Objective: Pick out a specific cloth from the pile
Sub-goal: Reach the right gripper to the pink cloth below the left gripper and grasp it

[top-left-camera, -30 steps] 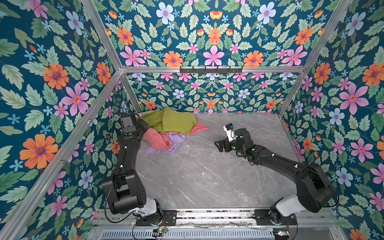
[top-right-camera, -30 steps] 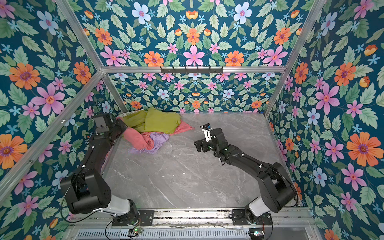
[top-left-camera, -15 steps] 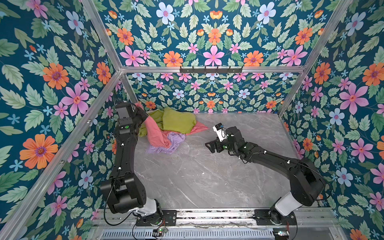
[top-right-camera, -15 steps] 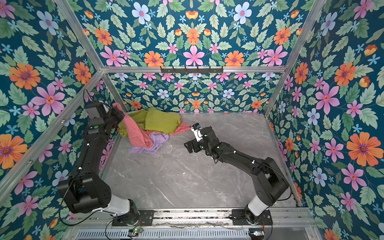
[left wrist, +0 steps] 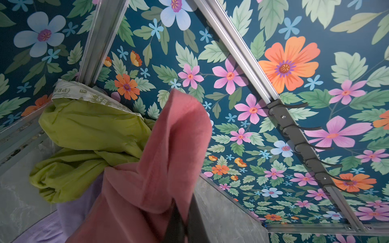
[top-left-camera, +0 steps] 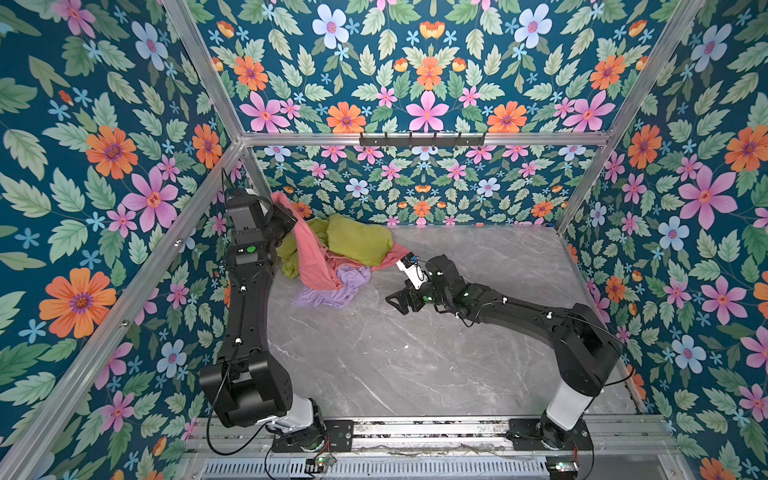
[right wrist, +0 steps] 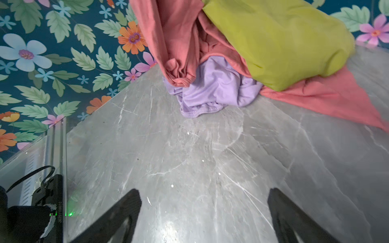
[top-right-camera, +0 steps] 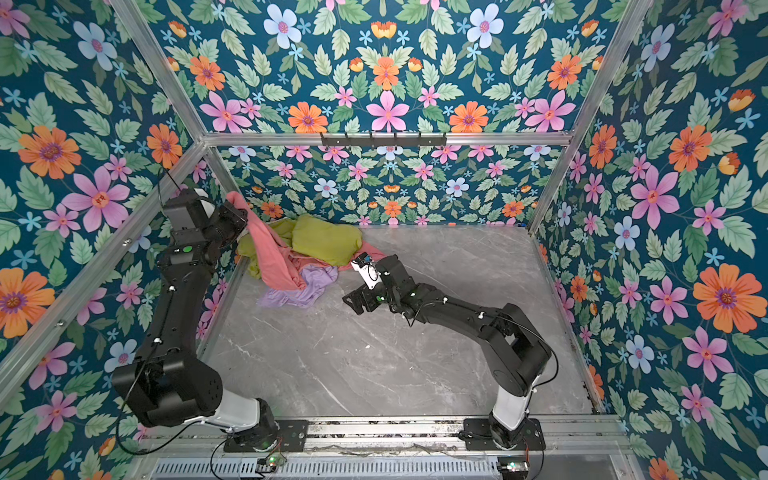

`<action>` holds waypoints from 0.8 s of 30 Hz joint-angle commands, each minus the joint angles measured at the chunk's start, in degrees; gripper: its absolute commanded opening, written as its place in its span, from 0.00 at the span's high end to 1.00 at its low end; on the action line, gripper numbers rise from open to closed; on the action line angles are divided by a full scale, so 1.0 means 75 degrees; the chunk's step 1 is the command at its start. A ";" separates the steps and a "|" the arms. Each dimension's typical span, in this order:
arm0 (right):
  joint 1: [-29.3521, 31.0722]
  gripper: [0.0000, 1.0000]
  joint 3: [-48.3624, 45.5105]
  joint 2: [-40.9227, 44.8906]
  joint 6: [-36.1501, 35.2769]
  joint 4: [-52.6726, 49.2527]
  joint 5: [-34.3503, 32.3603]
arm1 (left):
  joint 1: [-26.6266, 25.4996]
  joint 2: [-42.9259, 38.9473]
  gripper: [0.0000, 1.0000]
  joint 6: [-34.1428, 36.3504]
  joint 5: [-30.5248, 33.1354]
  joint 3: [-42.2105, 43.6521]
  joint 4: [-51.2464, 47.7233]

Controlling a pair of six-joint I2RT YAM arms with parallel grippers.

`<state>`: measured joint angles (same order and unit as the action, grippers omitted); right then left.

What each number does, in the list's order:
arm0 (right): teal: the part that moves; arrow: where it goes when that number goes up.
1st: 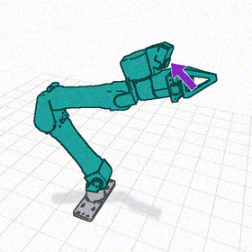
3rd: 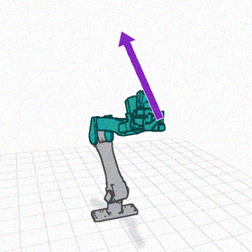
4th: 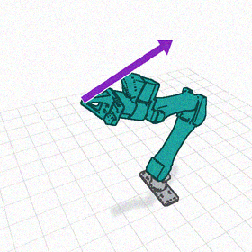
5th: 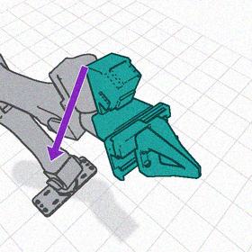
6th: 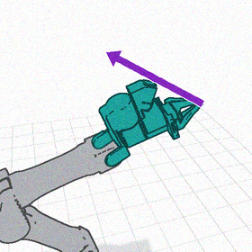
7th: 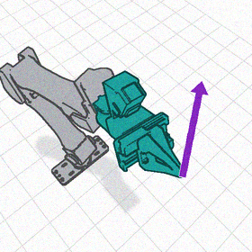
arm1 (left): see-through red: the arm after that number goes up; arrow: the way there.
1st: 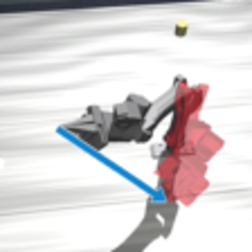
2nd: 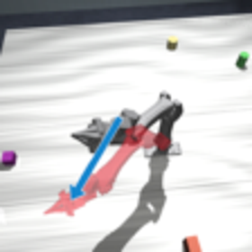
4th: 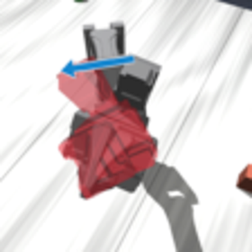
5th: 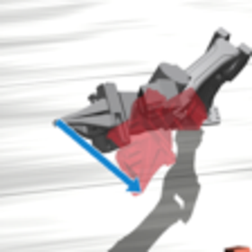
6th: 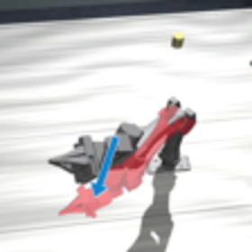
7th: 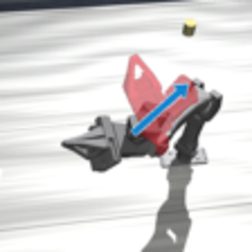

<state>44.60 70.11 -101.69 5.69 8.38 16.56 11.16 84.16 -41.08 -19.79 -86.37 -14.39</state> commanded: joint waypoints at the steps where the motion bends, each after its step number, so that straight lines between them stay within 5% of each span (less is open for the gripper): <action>1: 0.0302 0.05 0.0140 -0.0329 -0.0509 0.1156 0.0100 | -0.0008 -0.0122 1.00 -0.0060 -0.0191 -0.0014 0.0193; 6: 0.0695 0.06 0.0488 -0.1149 -0.1336 0.2548 0.0292 | -0.0033 -0.0168 1.00 -0.0119 -0.0244 -0.0010 0.0228; 14: 0.0825 0.18 0.1499 -0.2821 -0.1016 0.4221 -0.0137 | -0.0042 -0.0139 1.00 -0.0136 -0.0231 0.0096 0.0208; 24: 0.0903 0.19 0.3821 -0.4576 -0.0443 0.3276 -0.0272 | -0.0047 -0.0107 1.00 -0.0124 -0.0221 -0.0004 0.0195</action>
<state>51.24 95.68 -133.73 0.91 34.74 14.85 10.76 83.44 -42.02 -21.04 -85.93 -14.39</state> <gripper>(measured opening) 0.811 0.053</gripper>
